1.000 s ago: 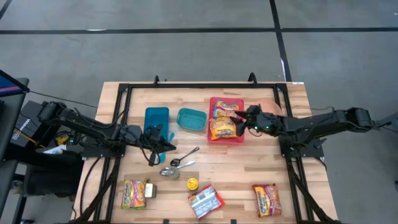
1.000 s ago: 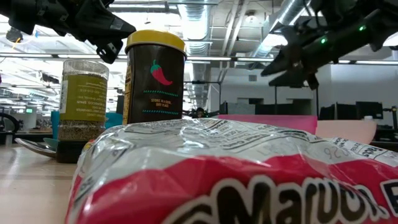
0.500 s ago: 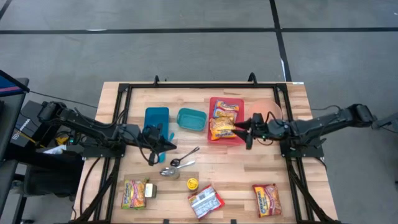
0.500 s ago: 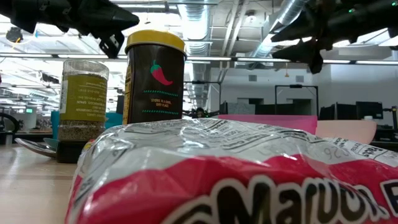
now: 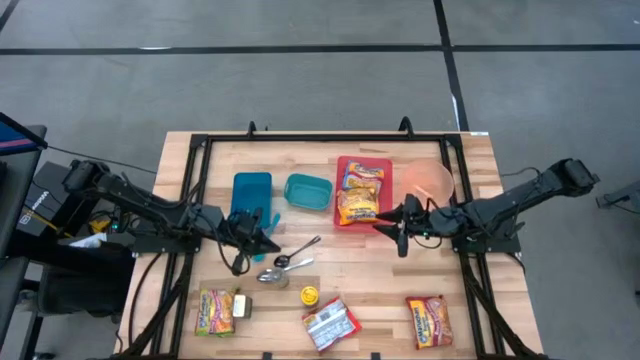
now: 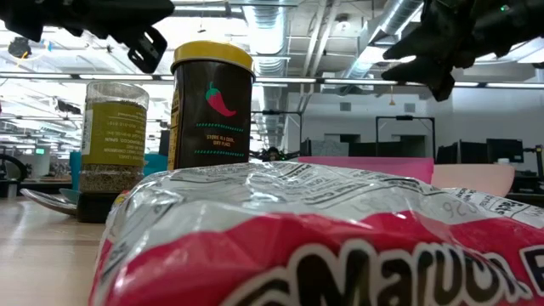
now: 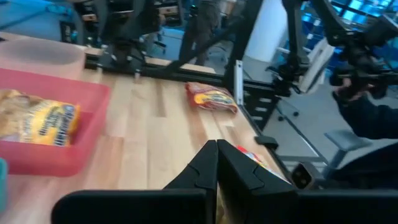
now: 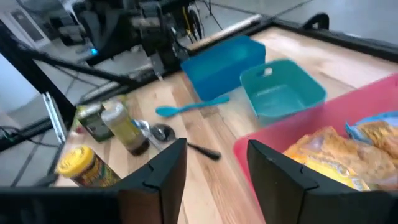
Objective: Pick & Place Food Item
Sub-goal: Put the yellow seasoning bottle into the blue bin
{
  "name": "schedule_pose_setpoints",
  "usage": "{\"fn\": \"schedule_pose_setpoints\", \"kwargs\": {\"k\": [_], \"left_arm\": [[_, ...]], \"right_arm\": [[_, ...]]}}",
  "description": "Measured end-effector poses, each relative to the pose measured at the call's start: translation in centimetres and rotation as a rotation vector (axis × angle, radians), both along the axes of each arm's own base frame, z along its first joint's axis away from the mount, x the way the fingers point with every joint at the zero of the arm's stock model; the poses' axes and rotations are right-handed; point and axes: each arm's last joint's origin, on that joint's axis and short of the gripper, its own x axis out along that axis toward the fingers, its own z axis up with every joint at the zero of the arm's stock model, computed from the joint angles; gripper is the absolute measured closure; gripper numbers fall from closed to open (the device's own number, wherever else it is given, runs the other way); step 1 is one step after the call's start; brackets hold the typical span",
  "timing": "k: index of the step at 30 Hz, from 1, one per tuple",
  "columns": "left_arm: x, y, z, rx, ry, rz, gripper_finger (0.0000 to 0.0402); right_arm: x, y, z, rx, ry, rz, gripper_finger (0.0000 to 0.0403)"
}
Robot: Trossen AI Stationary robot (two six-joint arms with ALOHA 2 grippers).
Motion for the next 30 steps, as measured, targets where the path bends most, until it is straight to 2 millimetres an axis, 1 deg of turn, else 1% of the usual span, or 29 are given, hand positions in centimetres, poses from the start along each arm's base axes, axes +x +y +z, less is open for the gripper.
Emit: {"fn": "schedule_pose_setpoints", "kwargs": {"k": [4, 9, 16, 19, 25, 27, 30], "left_arm": [[-0.1, -0.3, -0.1, 0.008, 0.007, 0.028, 0.0402], [-0.1, -0.1, -0.4, 0.03, 0.039, 0.079, 0.0402], [-0.4, -0.9, -0.4, 0.03, 0.036, 0.041, 0.0402], [-0.3, -1.3, 0.3, 0.033, 0.017, 0.02, 0.0401], [1.1, -2.3, 2.1, 0.107, -0.035, -0.009, 0.0402], [1.8, -2.6, 2.3, 0.149, -0.031, -0.006, 0.0402], [2.8, -3.0, 2.4, 0.165, -0.02, -0.004, 0.0402]], "right_arm": [[0.2, 0.1, -0.3, -0.008, 0.019, -0.001, 0.0244], [0.5, 0.1, -0.8, -0.023, 0.043, -0.021, 0.0246], [0.5, 0.1, -1.1, -0.032, 0.067, -0.023, 0.0246], [0.5, 0.1, -1.1, -0.031, 0.065, -0.024, 0.0246], [0.5, 0.1, -1.1, -0.031, 0.064, -0.029, 0.0246], [0.5, 0.1, -1.1, -0.031, 0.065, -0.029, 0.0246], [0.5, 0.1, -1.1, -0.031, 0.065, -0.029, 0.0246]]}}
